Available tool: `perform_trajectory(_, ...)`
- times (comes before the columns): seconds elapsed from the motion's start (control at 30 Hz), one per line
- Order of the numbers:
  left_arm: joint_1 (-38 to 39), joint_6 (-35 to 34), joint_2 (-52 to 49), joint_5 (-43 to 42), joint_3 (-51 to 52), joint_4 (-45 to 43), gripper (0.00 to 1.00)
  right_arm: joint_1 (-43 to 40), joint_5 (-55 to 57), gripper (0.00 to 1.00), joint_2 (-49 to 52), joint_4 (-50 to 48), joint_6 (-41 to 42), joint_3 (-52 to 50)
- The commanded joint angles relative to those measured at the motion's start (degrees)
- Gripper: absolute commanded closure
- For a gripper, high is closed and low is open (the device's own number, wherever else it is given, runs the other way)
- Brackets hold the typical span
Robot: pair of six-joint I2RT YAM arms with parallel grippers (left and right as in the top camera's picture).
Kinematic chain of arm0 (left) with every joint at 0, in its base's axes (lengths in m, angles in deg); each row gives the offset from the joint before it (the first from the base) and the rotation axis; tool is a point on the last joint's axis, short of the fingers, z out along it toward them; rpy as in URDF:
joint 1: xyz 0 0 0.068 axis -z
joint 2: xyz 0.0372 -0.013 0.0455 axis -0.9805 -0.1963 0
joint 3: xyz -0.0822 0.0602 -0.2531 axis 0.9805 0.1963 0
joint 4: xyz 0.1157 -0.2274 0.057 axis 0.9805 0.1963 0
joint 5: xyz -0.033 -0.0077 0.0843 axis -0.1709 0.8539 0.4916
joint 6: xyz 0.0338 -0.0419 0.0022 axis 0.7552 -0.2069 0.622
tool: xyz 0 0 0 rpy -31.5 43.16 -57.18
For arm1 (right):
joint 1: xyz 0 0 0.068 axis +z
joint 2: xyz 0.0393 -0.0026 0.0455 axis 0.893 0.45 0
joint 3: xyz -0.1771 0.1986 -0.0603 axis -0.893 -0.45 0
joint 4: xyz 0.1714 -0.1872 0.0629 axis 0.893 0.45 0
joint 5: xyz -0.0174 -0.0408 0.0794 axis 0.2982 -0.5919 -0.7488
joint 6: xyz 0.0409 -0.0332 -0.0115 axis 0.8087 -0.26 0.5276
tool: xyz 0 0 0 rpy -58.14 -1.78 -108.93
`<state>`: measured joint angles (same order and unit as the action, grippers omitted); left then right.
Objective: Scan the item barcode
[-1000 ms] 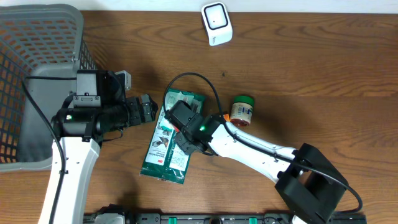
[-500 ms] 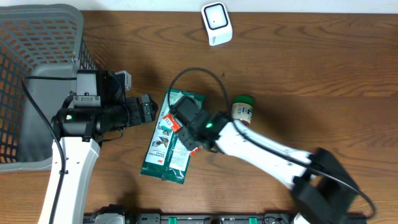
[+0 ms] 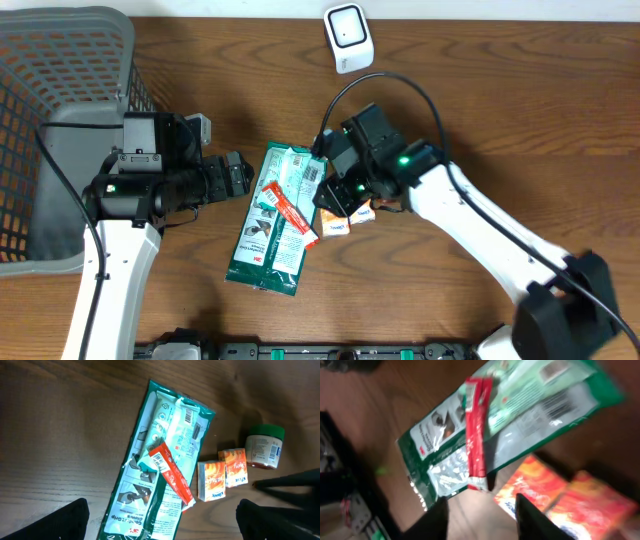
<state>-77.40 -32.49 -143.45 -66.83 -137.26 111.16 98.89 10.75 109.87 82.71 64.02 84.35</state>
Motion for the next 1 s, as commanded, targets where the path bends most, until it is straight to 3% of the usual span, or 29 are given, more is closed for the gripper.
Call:
perform_trajectory(0.0, -0.24, 0.15, 0.0, -0.5, -0.87, 0.13, 0.06, 0.59, -8.55, 0.72, 4.72, -0.52, -5.99, -1.03)
perform_trajectory(0.27, -0.24, 0.15, 0.0, -0.5, -0.87, 0.13, 0.06, 0.74, -12.44, 0.73, 11.1, -1.05, -11.45, -1.03)
perform_trajectory(0.57, -0.24, 0.15, 0.0, -0.5, -0.87, 0.13, 0.06, 0.66, -15.98, 0.71, 11.67, -1.53, -18.58, -1.03)
perform_trajectory(0.9, -0.24, 0.09, 0.0, -3.45, -0.87, 0.5, 0.06, -6.01, -16.68, 0.69, 9.44, 2.21, -13.75, 3.02)
perform_trajectory(0.93, -0.24, 0.11, 0.0, -4.59, -0.87, 0.92, 0.07, -6.78, -16.68, 0.69, 8.92, 3.02, -14.49, 3.15)
perform_trajectory(0.97, -0.22, 0.2, 0.0, -5.53, -0.87, 1.16, 0.28, -7.58, -16.68, 0.69, 8.44, 3.65, -15.23, 3.17)
